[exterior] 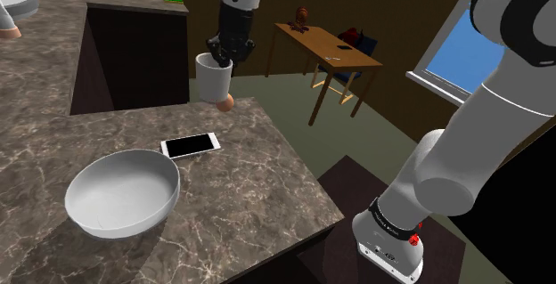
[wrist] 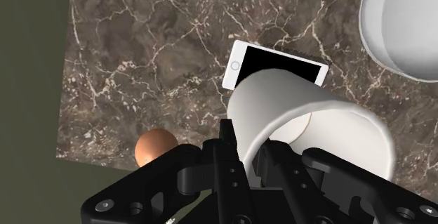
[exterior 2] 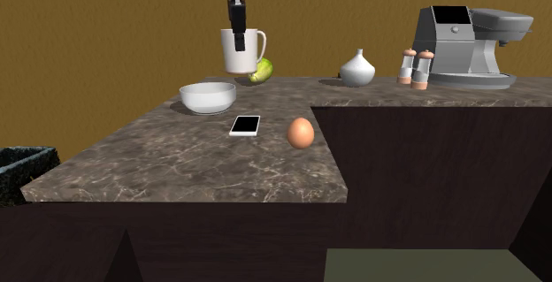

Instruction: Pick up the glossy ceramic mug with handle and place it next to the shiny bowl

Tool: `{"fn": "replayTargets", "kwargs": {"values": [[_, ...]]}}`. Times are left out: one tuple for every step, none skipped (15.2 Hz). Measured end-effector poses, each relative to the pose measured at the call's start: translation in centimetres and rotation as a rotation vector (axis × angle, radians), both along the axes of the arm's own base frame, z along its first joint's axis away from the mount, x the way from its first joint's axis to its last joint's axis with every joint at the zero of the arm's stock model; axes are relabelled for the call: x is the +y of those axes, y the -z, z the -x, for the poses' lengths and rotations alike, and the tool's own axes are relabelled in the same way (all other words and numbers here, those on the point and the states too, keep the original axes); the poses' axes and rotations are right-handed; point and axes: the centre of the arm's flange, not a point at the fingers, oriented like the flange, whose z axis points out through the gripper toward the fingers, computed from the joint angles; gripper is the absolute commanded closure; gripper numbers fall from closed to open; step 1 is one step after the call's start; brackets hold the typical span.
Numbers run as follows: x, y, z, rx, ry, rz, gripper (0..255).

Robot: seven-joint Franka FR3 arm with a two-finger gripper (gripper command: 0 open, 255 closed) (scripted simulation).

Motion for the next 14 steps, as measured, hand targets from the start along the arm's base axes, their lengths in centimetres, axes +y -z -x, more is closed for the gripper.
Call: {"fn": "replayTargets", "kwargs": {"values": [[1.0, -0.1, 0.8, 0.000, 0.000, 0.000, 255], [2.1, -0.4, 1.5, 0.000, 0.000, 0.000, 255], [3.4, -0.4, 2.1, 0.000, 0.000, 0.000, 255], [4.3, -0.1, 2.9, 0.000, 0.000, 0.000, 255], [5.6, -0.1, 3.4, 0.000, 0.000, 0.000, 255], [6.7, 0.0, 4.2, 0.000, 0.000, 0.000, 255], [7.7, -0.1, 4.8, 0.000, 0.001, 0.000, 255], [8.9, -0.2, 5.6, 0.000, 0.001, 0.000, 255], [9.8, -0.1, 6.1, 0.000, 0.000, 0.000, 255], [10.7, -0.4, 6.8, 0.000, 0.001, 0.001, 255], [11.5, -0.2, 7.4, 0.000, 0.001, 0.001, 255], [12.6, 0.0, 7.9, 0.000, 0.001, 0.000, 255], [13.0, 0.3, 8.0, 0.000, 0.000, 0.000, 255], [13.1, 0.8, 8.1, 0.000, 0.001, 0.000, 255]]}}
